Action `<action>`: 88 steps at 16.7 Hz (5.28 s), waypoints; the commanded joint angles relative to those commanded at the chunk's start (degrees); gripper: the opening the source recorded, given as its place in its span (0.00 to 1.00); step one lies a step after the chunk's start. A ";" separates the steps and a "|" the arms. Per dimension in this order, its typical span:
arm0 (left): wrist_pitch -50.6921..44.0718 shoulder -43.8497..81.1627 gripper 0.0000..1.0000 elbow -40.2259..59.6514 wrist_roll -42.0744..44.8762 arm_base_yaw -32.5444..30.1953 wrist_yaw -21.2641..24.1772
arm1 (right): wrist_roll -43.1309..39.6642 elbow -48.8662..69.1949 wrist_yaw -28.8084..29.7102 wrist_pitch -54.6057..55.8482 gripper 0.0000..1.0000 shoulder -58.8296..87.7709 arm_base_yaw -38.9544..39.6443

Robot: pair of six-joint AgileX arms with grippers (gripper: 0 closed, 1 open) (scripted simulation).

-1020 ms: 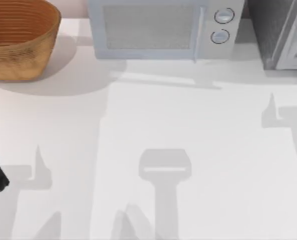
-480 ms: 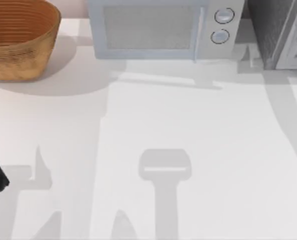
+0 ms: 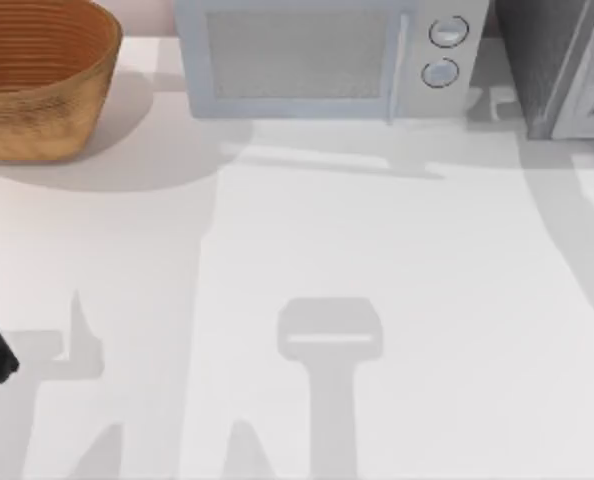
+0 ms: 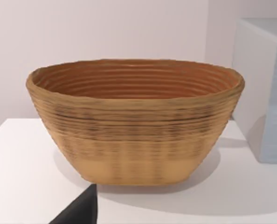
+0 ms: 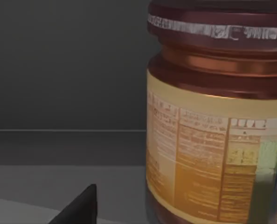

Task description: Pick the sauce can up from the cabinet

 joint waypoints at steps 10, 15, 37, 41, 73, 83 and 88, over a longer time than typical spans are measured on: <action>0.00 0.00 1.00 0.00 0.00 0.00 0.00 | -0.06 0.64 -2.43 2.60 1.00 2.78 -2.93; 0.00 0.00 1.00 0.00 0.00 0.00 0.00 | -0.04 6.50 -3.16 3.18 1.00 9.10 -3.88; 0.00 0.00 1.00 0.00 0.00 0.00 0.00 | -0.04 11.99 -4.05 3.90 0.00 15.29 -4.88; 0.00 0.00 1.00 0.00 0.00 0.00 0.00 | -0.04 11.99 -4.05 3.90 0.00 15.29 -4.88; 0.00 0.00 1.00 0.00 0.00 0.00 0.00 | -0.31 -16.93 0.18 -9.71 0.00 -24.43 -0.49; 0.00 0.00 1.00 0.00 0.00 0.00 0.00 | -0.59 -81.43 -7.86 15.48 0.00 -62.42 -7.76; 0.00 0.00 1.00 0.00 0.00 0.00 0.00 | -0.83 -97.40 -10.76 22.85 0.00 -74.20 -10.17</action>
